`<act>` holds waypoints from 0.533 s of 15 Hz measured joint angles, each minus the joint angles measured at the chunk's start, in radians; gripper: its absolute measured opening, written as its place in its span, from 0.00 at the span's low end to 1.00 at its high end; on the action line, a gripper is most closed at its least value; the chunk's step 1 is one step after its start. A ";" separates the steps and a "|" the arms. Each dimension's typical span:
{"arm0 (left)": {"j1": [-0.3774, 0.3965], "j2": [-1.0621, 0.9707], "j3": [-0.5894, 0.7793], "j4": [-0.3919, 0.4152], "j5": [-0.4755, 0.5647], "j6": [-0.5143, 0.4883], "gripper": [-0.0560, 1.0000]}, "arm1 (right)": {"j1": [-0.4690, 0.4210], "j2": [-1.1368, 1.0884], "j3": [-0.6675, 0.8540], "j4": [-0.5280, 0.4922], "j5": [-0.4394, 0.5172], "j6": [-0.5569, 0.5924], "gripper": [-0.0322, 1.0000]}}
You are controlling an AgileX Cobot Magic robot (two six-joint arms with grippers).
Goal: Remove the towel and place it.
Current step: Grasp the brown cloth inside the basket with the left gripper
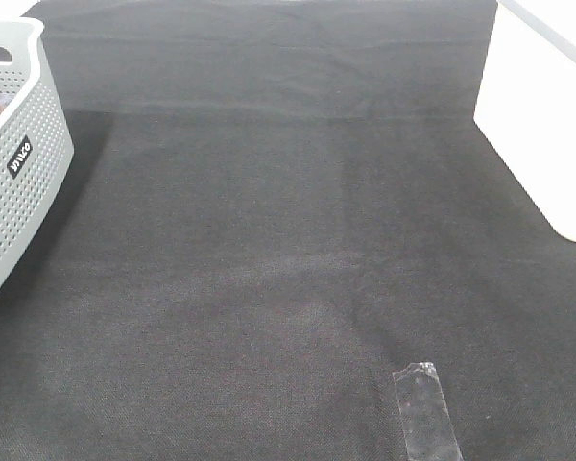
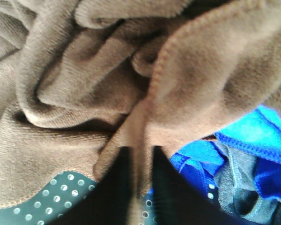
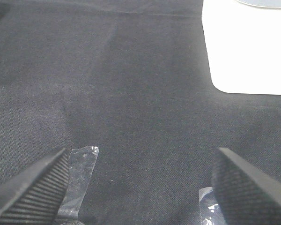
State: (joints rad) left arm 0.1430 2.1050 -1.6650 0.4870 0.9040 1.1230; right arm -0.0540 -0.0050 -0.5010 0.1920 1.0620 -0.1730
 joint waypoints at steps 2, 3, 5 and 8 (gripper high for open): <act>0.000 0.000 0.000 0.000 -0.005 -0.031 0.05 | 0.000 0.000 0.000 0.000 0.000 0.000 0.77; 0.000 0.000 0.000 0.000 -0.005 -0.044 0.05 | 0.000 0.000 0.000 0.000 0.000 0.000 0.77; 0.000 0.000 0.000 0.000 -0.006 -0.054 0.05 | 0.000 0.000 0.000 0.000 0.000 0.000 0.77; 0.000 0.000 0.000 -0.011 -0.026 -0.070 0.05 | 0.000 0.000 0.000 0.000 0.000 0.000 0.77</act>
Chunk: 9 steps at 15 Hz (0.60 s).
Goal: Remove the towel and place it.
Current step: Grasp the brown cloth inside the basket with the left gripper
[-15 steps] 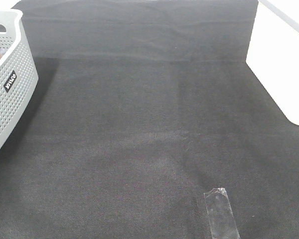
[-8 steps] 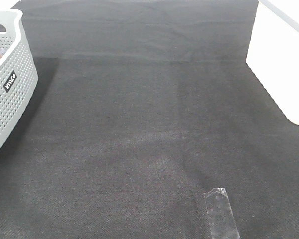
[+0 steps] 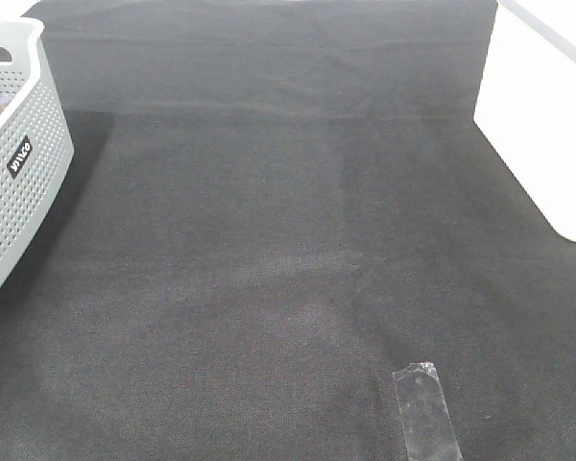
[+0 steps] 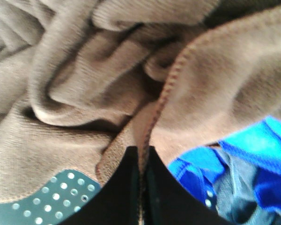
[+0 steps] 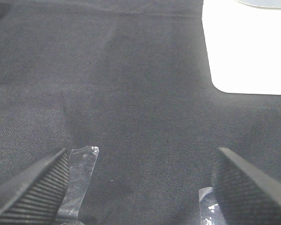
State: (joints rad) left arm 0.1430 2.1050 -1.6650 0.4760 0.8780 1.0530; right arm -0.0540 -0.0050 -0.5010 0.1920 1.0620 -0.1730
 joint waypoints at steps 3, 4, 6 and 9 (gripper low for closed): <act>-0.014 -0.011 -0.003 -0.013 -0.043 -0.087 0.05 | 0.000 0.000 0.000 0.000 0.000 0.000 0.77; -0.030 -0.030 -0.014 -0.010 -0.040 -0.092 0.05 | 0.000 0.000 0.000 0.000 0.000 0.000 0.77; -0.062 -0.110 -0.046 -0.007 -0.019 -0.097 0.05 | 0.000 0.000 0.000 0.000 0.000 0.000 0.77; -0.086 -0.270 -0.069 -0.048 0.014 -0.152 0.05 | 0.000 0.000 0.000 0.000 0.000 0.000 0.77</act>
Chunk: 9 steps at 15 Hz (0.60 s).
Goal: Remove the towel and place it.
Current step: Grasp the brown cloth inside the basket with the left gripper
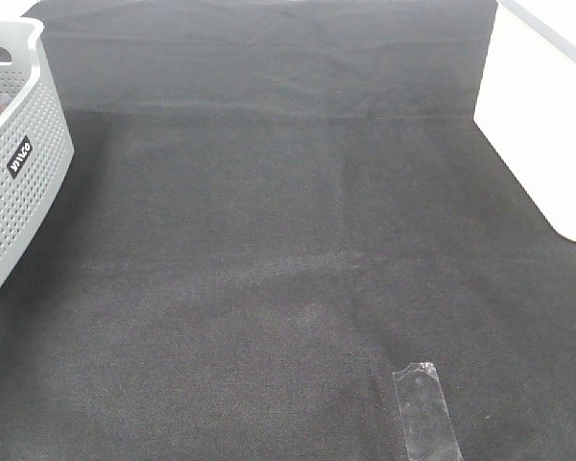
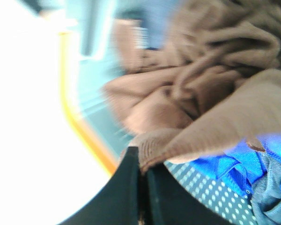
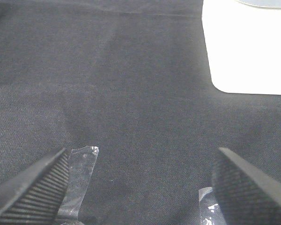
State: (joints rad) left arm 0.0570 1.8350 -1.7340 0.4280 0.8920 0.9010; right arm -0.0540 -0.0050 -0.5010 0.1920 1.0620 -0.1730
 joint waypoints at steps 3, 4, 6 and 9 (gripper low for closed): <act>-0.008 -0.163 -0.001 -0.082 0.006 -0.051 0.05 | 0.000 0.000 0.000 0.000 0.000 0.000 0.77; -0.023 -0.219 -0.001 -0.104 0.007 -0.053 0.05 | 0.000 0.000 0.000 0.005 0.000 0.000 0.77; -0.067 -0.306 -0.001 -0.118 0.007 -0.056 0.05 | 0.000 0.000 0.000 0.031 -0.001 0.000 0.77; -0.164 -0.372 -0.011 -0.094 0.011 -0.094 0.05 | 0.000 0.015 -0.001 0.096 -0.016 -0.032 0.77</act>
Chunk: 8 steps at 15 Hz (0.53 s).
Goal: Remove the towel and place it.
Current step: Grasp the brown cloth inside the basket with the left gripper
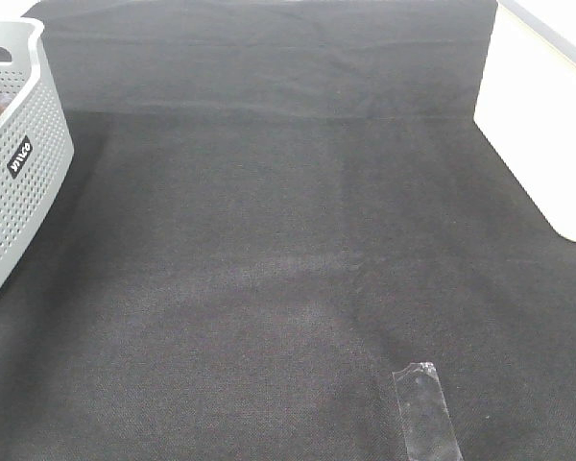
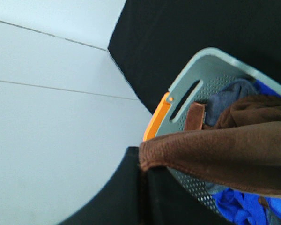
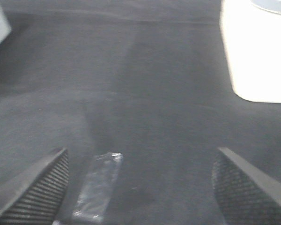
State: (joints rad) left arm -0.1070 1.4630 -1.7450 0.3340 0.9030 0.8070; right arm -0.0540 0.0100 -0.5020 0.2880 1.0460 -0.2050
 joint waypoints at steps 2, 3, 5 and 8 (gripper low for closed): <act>-0.062 -0.002 -0.027 0.022 0.001 -0.057 0.05 | 0.000 0.120 -0.009 0.212 -0.057 -0.225 0.77; -0.089 -0.002 -0.038 0.022 0.002 -0.067 0.05 | 0.000 0.181 -0.009 0.319 -0.092 -0.332 0.77; -0.152 -0.002 -0.056 0.024 0.002 -0.077 0.05 | 0.000 0.316 -0.009 0.580 -0.131 -0.597 0.77; -0.239 0.005 -0.119 0.026 0.003 -0.160 0.05 | 0.000 0.563 -0.009 0.920 -0.086 -0.973 0.77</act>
State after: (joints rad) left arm -0.3460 1.4680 -1.8640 0.3600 0.9060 0.6470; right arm -0.0540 0.5730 -0.5110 1.2080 0.9600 -1.1780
